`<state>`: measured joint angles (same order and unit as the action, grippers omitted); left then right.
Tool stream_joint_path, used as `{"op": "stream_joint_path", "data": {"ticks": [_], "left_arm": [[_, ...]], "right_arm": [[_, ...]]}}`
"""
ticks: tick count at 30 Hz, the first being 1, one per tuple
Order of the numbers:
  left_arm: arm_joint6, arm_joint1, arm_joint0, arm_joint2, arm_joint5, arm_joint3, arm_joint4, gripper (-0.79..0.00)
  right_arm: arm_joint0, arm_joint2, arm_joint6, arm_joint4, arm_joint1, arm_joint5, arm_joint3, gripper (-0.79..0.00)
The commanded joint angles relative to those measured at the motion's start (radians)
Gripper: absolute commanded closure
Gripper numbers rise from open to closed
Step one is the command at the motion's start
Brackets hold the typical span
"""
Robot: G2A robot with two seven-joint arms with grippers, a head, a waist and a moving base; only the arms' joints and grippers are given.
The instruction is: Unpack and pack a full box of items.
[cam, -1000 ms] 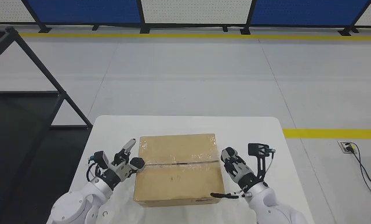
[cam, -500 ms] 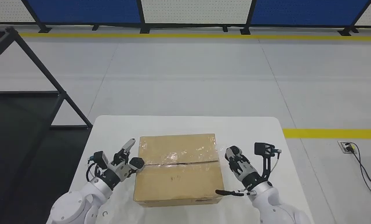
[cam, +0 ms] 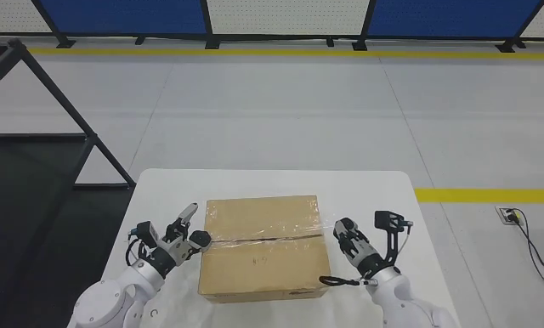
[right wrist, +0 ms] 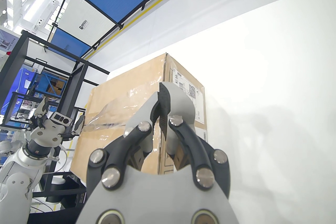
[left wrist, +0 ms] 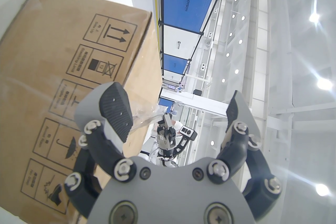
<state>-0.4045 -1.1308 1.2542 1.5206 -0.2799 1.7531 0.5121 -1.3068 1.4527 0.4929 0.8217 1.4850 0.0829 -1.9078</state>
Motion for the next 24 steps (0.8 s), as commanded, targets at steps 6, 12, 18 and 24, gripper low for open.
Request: {"op": "stream_joint_path", "data": {"ticks": [6, 12, 18, 24], "left_arm": [[0.002, 0.000, 0.002, -0.002, 0.005, 0.002, -0.001, -0.785], [0.003, -0.001, 0.003, -0.005, 0.005, 0.003, -0.004, -0.785], [0.003, -0.001, 0.002, -0.008, 0.002, 0.004, -0.005, -0.785], [0.005, -0.001, 0.003, -0.006, 0.005, 0.004, -0.004, -0.785]], "right_arm": [[-0.016, 0.004, -0.006, -0.001, -0.007, 0.008, -0.009, 0.000], [-0.033, 0.003, -0.004, 0.014, -0.012, 0.034, -0.019, 0.000], [-0.030, -0.008, -0.004, 0.043, -0.016, 0.072, -0.020, 0.000], [-0.016, -0.017, 0.003, 0.049, -0.019, 0.096, -0.007, 0.000]]}}
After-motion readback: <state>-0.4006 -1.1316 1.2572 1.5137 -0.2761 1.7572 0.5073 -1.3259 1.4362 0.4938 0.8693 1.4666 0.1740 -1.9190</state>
